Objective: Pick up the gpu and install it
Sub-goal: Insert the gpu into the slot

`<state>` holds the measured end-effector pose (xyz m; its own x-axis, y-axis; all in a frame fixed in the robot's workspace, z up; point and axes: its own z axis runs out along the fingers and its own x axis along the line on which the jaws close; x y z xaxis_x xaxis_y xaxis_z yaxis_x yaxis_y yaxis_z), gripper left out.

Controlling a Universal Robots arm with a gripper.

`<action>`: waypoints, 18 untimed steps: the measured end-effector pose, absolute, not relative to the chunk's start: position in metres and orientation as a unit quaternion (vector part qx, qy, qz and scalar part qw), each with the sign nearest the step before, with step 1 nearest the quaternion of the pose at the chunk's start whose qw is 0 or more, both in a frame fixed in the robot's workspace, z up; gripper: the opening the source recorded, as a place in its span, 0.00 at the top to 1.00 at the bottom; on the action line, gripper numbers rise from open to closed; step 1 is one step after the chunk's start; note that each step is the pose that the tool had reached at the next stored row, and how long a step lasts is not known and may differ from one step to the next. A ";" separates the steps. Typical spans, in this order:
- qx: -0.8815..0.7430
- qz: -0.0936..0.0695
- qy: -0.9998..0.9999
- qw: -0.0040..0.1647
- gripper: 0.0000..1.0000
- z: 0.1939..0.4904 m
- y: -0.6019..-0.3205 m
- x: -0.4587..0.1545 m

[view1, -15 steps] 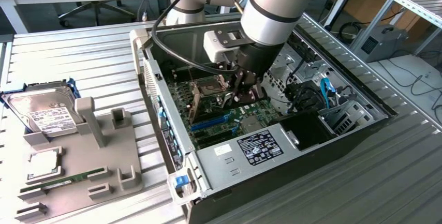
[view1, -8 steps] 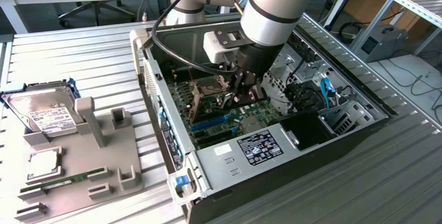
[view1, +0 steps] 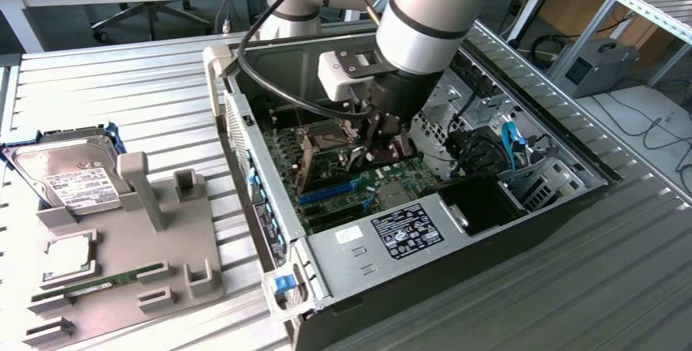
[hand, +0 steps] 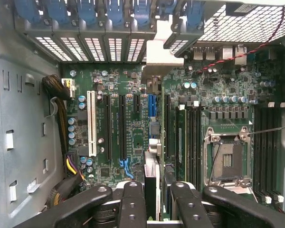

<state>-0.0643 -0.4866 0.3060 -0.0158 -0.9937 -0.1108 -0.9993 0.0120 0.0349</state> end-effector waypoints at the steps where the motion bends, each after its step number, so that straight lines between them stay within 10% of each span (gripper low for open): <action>1: -0.701 0.051 0.711 0.027 0.74 0.306 -0.487 -0.064; 18: -0.701 0.051 0.711 0.027 0.74 0.301 -0.487 -0.066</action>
<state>-0.0658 -0.4867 0.3008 -0.0159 -0.9937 -0.1107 -0.9993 0.0121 0.0350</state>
